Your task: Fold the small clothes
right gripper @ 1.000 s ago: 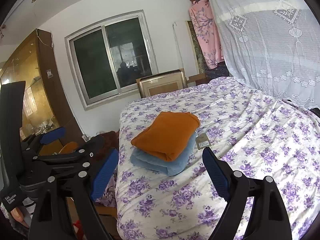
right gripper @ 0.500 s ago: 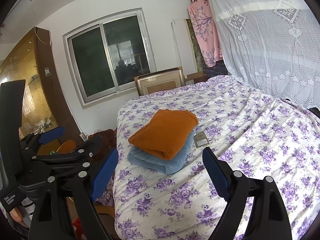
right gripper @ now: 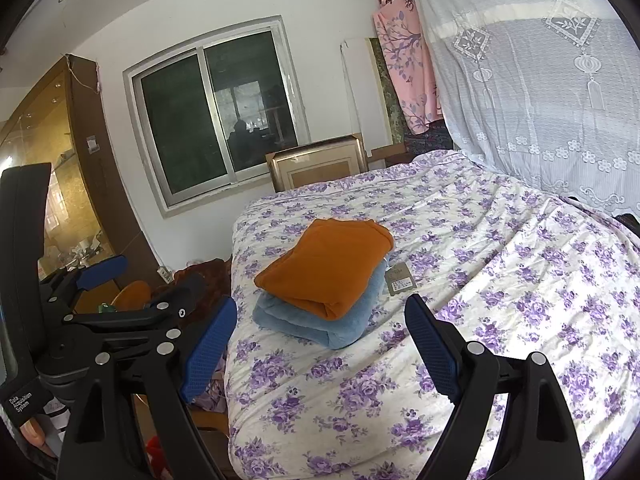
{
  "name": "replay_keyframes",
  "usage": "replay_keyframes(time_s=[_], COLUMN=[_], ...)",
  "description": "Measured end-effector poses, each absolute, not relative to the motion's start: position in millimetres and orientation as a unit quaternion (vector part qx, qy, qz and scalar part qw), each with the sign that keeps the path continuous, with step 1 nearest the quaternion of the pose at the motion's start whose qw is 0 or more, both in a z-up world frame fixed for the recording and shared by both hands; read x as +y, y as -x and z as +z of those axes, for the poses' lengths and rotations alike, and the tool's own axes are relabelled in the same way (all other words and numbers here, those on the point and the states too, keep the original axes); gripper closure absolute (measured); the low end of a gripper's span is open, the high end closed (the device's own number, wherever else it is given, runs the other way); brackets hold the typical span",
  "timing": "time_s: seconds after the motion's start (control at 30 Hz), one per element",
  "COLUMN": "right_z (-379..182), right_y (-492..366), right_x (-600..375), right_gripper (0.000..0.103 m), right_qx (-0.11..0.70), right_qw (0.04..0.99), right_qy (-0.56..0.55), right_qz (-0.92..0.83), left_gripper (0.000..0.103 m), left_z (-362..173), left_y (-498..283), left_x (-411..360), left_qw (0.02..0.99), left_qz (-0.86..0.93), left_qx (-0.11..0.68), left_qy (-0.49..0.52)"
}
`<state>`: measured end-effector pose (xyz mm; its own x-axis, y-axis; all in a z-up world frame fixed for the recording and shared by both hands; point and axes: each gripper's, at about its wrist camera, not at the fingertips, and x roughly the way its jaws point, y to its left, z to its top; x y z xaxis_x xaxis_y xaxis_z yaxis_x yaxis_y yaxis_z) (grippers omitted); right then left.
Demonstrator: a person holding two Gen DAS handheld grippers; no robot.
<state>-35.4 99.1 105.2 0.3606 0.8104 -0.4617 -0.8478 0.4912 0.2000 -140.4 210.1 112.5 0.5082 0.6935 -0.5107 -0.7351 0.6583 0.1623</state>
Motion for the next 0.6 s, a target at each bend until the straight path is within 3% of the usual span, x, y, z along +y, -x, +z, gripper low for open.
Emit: replay_keyframes(time_s=[0.6], right_z=[105.2], right_y=[34.8], right_x=[97.8], right_gripper=[0.016], right_qx=[0.258], right_qw=[0.824], right_qy=[0.036], right_qz=[0.503], left_gripper=[0.004], left_z=[112.3], left_y=[139.6], left_x=[210.8], left_qw=[0.869], left_qz=[0.409], left_qx=[0.276], left_qy=[0.039])
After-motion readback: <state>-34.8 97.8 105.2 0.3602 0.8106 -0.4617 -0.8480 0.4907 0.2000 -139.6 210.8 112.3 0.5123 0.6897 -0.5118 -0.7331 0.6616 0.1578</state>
